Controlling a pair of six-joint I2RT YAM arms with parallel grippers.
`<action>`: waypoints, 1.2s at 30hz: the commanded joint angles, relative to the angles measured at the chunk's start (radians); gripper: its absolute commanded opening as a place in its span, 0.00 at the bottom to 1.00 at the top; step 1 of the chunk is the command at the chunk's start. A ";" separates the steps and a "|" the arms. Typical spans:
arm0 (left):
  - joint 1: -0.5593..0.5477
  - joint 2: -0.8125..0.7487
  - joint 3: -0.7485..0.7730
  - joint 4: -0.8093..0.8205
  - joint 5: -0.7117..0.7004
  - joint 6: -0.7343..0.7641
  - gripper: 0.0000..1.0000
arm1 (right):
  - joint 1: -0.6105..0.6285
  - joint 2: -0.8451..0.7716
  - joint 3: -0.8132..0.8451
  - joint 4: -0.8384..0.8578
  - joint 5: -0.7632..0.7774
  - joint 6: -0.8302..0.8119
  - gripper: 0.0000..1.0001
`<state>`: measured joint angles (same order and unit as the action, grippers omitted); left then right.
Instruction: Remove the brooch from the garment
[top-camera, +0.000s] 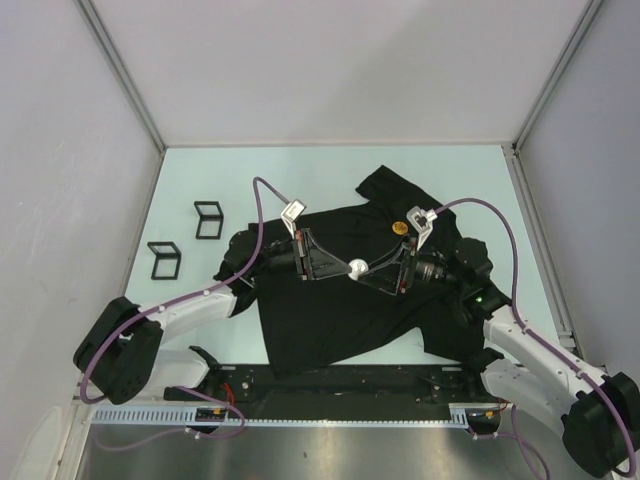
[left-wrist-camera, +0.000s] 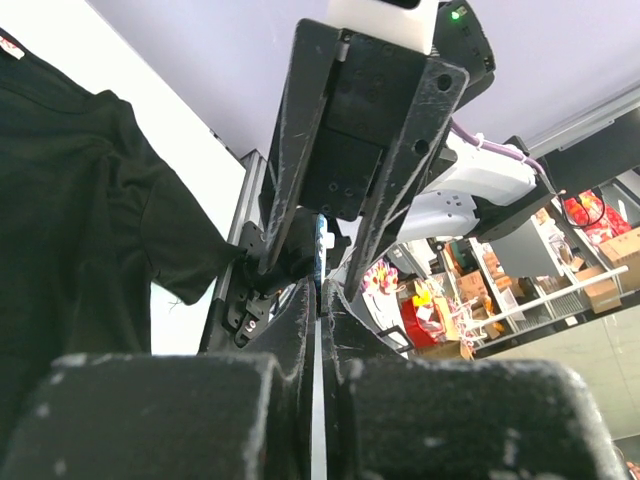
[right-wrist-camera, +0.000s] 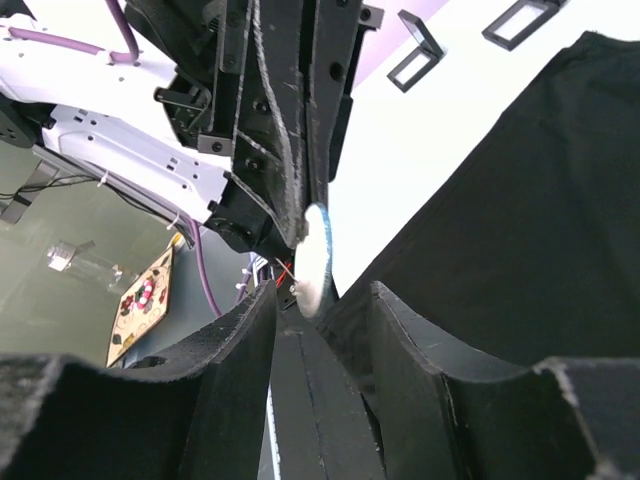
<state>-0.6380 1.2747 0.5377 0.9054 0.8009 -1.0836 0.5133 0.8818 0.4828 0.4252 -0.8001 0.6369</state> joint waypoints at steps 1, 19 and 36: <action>0.004 -0.003 -0.005 0.059 0.026 0.004 0.00 | 0.004 -0.017 0.013 0.049 0.013 0.007 0.46; -0.002 0.018 0.004 0.064 0.050 0.013 0.00 | 0.021 0.032 0.013 0.092 -0.014 0.024 0.30; -0.037 -0.046 0.067 -0.157 0.004 0.189 0.00 | 0.028 0.071 0.013 0.093 0.032 0.058 0.13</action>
<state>-0.6434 1.2854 0.5449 0.8379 0.8112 -1.0134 0.5369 0.9405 0.4828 0.4690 -0.7948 0.6796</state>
